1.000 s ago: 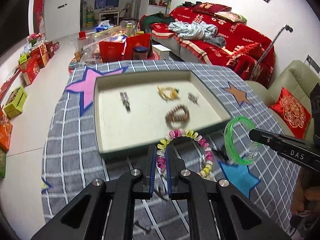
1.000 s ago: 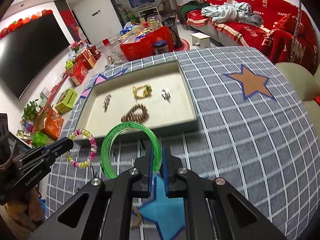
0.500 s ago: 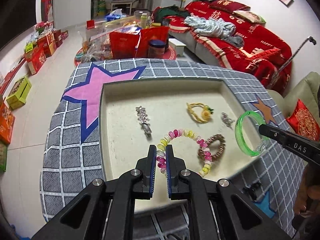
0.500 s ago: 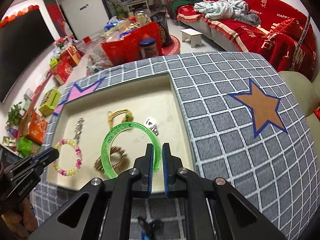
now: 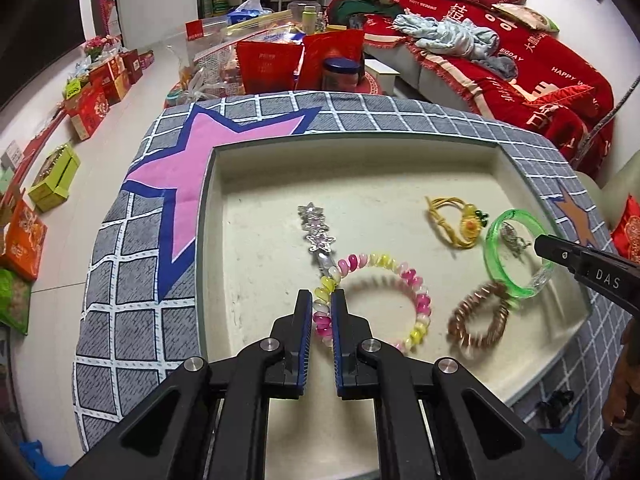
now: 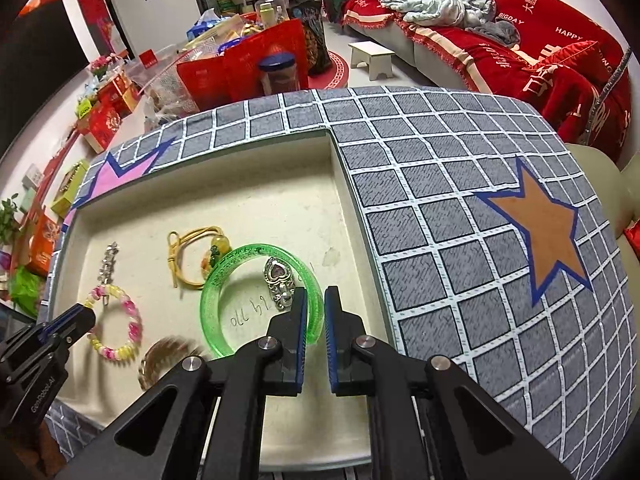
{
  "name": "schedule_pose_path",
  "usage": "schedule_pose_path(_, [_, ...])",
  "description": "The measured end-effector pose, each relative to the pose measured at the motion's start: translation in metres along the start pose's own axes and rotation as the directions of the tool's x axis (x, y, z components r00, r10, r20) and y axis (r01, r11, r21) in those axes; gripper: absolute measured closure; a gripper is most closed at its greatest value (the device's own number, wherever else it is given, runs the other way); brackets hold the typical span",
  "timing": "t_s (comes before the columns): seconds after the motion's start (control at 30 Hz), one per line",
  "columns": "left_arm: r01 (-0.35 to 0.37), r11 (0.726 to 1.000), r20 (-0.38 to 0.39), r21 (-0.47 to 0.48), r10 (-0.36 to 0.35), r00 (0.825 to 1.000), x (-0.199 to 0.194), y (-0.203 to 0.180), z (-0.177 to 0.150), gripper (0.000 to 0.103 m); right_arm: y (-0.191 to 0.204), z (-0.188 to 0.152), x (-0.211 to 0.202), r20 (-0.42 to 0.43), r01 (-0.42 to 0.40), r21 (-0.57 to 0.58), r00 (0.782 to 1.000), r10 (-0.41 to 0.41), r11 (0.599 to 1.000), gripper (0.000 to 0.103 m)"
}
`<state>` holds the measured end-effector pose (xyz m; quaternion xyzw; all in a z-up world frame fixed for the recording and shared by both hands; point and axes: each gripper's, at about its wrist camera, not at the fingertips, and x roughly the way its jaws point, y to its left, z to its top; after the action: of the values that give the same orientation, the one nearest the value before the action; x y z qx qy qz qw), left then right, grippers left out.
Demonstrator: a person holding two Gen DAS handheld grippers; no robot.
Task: Organize jewelry
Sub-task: 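Carry the bead bracelet and green bangle into the tray and open both tools, then withdraw both tools from the tray back over the remaining table jewelry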
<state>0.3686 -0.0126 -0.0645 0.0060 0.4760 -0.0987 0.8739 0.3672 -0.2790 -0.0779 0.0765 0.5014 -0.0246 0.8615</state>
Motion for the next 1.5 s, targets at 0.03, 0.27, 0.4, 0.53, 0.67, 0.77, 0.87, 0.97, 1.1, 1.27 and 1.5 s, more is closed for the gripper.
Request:
schedule_pose_path(0.03, [-0.014, 1.000, 0.001, 0.004, 0.014, 1.000, 0.000, 0.000, -0.001, 0.077, 0.000, 0.000, 0.002, -0.004, 0.000, 0.001, 1.000, 0.000, 1.000, 0.094])
schedule_pose_path(0.27, [-0.049, 0.998, 0.012, 0.045, 0.049, 0.999, 0.000, -0.007, -0.004, 0.076, 0.000, -0.002, 0.006, -0.018, -0.004, 0.002, 1.000, 0.004, 1.000, 0.093])
schedule_pose_path(0.4, [-0.045, 0.997, 0.020, 0.057, 0.044, 0.999, -0.003, -0.011, -0.006, 0.076, 0.000, -0.001, 0.000, -0.009, -0.030, 0.010, 1.000, 0.030, 1.000, 0.089])
schedule_pose_path(0.53, [-0.041, 0.997, 0.034, 0.058, 0.039, 0.999, -0.009, -0.012, -0.007, 0.076, 0.004, -0.002, -0.014, 0.028, -0.063, 0.011, 0.998, 0.062, 0.998, 0.045])
schedule_pose_path(0.67, [-0.016, 0.999, 0.040, 0.044, 0.015, 0.999, -0.013, -0.009, -0.007, 0.076, 0.010, -0.003, -0.031, 0.064, -0.094, 0.004, 0.994, 0.093, 0.996, 0.045])
schedule_pose_path(0.77, [-0.013, 0.999, 0.052, 0.035, 0.011, 0.999, -0.016, -0.008, -0.006, 0.076, 0.012, -0.005, -0.044, 0.090, -0.116, 0.003, 0.989, 0.115, 0.993, 0.045])
schedule_pose_path(0.87, [-0.001, 0.999, 0.059, 0.034, -0.001, 0.998, -0.019, -0.008, -0.005, 0.076, 0.012, -0.009, -0.053, 0.106, -0.131, -0.001, 0.986, 0.131, 0.991, 0.045])
schedule_pose_path(0.97, [0.013, 0.999, 0.069, 0.037, -0.016, 0.997, -0.024, -0.010, -0.004, 0.076, 0.013, -0.013, -0.060, 0.116, -0.144, -0.005, 0.983, 0.143, 0.990, 0.045])
schedule_pose_path(1.1, [0.006, 0.999, 0.099, 0.040, -0.010, 0.995, -0.034, -0.011, -0.005, 0.000, 0.011, -0.020, -0.067, 0.126, -0.151, -0.002, 0.981, 0.150, 0.988, 0.045])
schedule_pose_path(1.27, [-0.008, 1.000, 0.154, 0.022, 0.004, 0.988, -0.048, -0.008, -0.004, 0.000, 0.000, -0.026, -0.075, 0.135, -0.161, 0.025, 0.979, 0.156, 0.987, 0.040])
schedule_pose_path(1.5, [-0.020, 0.999, 0.189, 0.041, 0.011, 0.982, -0.073, -0.012, -0.020, 0.000, -0.013, -0.044, -0.092, 0.145, -0.176, 0.033, 0.975, 0.170, 0.984, 0.022])
